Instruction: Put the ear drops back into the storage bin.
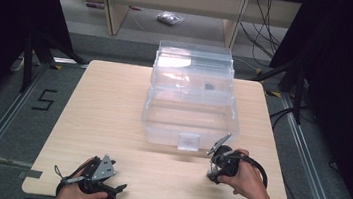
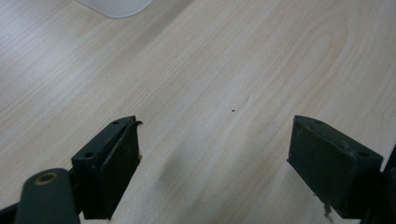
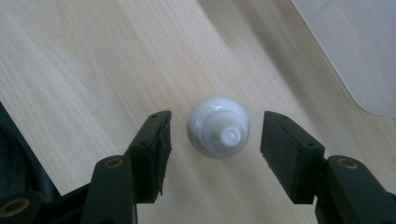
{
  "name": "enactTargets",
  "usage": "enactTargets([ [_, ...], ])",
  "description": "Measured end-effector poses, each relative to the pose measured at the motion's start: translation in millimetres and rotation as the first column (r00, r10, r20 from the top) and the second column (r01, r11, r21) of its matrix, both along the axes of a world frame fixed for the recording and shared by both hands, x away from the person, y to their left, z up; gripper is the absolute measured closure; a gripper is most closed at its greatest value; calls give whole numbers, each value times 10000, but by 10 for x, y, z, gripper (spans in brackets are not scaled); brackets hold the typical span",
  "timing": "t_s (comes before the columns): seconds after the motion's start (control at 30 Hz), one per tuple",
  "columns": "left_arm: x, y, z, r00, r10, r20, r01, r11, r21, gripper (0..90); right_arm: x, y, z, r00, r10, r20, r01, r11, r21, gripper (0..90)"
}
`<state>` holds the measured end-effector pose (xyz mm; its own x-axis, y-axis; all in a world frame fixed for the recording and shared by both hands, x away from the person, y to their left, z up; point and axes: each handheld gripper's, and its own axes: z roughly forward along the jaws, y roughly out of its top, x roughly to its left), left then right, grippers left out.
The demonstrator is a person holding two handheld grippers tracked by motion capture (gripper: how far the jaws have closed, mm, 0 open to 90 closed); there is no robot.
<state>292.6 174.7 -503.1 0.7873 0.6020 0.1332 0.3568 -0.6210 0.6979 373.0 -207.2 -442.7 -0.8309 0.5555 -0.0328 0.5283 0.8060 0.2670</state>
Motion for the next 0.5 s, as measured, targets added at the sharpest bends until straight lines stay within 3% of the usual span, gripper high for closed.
enactTargets([
  [0.1, -4, -10, -15, 9999, 131, -44, -131, 9998, -117, 160, 26, 23, -8, 10000, 18, 32, -18, 9998, -178, 451],
  [0.2, 5, 3, 0, 10000, -35, 49, 35, 9999, 100, 159, 43, 51, -20, 9999, 107, -136, -110, 9997, -214, 473],
  [0.23, -5, -10, -14, 9999, 139, -36, -139, 9998, -113, 159, 55, 63, -26, 9996, 248, -148, -252, 9993, -268, 477],
  [0.27, -4, -10, -13, 9999, 117, -32, -117, 9999, -96, 159, 44, 81, -26, 9997, -26, -251, 17, 9994, -354, 485],
  [0.33, -3, -10, -12, 9999, 129, -27, -129, 9999, -98, 159, 65, 87, -28, 9994, 261, -249, -271, 9988, -416, 491],
  [0.5, -3, -9, -12, 9999, 132, -17, -132, 9999, -98, 159, 78, 107, -41, 9992, 326, -253, -339, 9979, -547, 506],
])
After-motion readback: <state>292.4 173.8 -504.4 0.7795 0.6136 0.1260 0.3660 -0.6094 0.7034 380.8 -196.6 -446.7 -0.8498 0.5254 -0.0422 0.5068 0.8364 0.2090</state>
